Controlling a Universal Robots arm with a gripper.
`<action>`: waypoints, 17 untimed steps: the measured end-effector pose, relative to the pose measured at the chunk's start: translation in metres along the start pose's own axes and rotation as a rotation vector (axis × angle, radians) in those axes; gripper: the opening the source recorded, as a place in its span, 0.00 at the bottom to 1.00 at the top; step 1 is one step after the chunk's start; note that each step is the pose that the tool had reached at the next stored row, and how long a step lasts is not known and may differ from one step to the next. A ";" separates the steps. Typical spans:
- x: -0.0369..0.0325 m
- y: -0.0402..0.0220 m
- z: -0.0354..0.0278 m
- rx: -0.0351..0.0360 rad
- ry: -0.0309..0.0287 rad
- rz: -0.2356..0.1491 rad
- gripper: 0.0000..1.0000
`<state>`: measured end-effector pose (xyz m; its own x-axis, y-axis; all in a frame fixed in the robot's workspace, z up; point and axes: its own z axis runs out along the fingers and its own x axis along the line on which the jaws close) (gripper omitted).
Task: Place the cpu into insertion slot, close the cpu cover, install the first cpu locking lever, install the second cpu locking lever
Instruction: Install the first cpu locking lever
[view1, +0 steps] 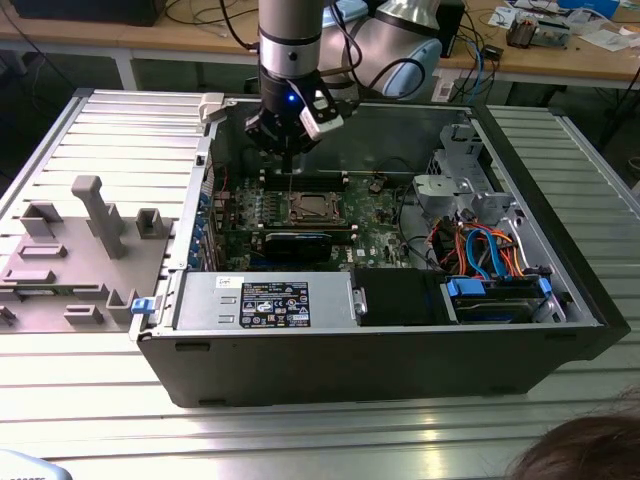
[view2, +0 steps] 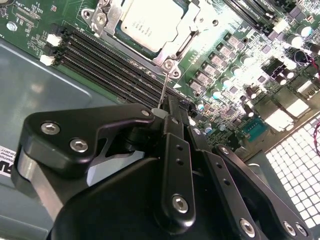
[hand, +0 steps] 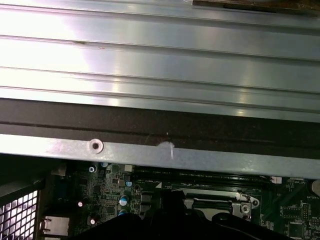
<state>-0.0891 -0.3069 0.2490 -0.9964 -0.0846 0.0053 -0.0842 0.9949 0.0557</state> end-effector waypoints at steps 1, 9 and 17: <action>-0.0002 0.0000 0.0001 0.0000 0.0000 0.000 0.11; -0.0021 -0.0003 0.0009 0.0000 -0.0001 0.000 0.11; -0.0036 -0.0004 0.0021 0.0000 0.0000 0.000 0.11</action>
<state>-0.0855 -0.3069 0.2469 -0.9964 -0.0846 0.0053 -0.0842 0.9949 0.0557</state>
